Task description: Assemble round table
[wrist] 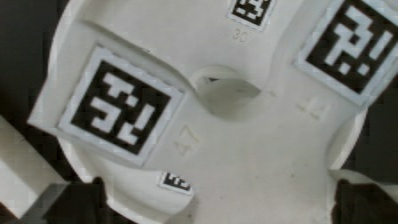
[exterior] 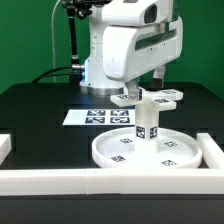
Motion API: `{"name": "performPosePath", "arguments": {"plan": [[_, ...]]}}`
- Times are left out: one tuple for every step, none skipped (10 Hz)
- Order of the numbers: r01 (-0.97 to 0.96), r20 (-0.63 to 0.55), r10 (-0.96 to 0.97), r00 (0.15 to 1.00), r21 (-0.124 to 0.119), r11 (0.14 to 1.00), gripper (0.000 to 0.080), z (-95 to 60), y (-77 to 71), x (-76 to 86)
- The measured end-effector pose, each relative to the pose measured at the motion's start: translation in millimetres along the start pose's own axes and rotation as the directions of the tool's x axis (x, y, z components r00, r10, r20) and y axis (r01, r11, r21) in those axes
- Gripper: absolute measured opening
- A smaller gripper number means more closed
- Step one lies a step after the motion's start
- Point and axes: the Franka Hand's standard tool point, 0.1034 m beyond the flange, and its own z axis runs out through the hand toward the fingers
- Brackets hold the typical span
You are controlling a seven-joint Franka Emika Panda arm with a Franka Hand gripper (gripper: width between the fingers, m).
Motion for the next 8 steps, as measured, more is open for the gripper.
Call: {"name": "performPosePath", "arguments": {"plan": [[0.009,-0.002,-0.009,1.0,-0.001,1.0,0.0647,-0.7,-1.7,3.2],[0.018,-0.005,-0.018,1.0,-0.003,1.0,0.0647,-1.2,-2.5,5.3],[0.019,-0.005,-0.019,1.0,-0.003,1.0,0.0649,-0.7,-2.3,4.6],[0.018,-0.002,-0.018,1.0,0.001,1.0,0.0649,1.9,-2.8,4.0],[0.017,-0.002,-0.017,1.0,-0.003,1.0,0.0649,4.4,-2.6,3.6],[0.016,-0.003,-0.016,1.0,-0.005,1.0,0.0649,7.1,-3.6,2.4],[0.017,0.001,-0.017,1.0,-0.003,1.0,0.0649,8.2,-4.4,2.0],[0.029,0.013,-0.029,1.0,-0.001,1.0,0.0649,9.6,-5.6,1.8]]}}
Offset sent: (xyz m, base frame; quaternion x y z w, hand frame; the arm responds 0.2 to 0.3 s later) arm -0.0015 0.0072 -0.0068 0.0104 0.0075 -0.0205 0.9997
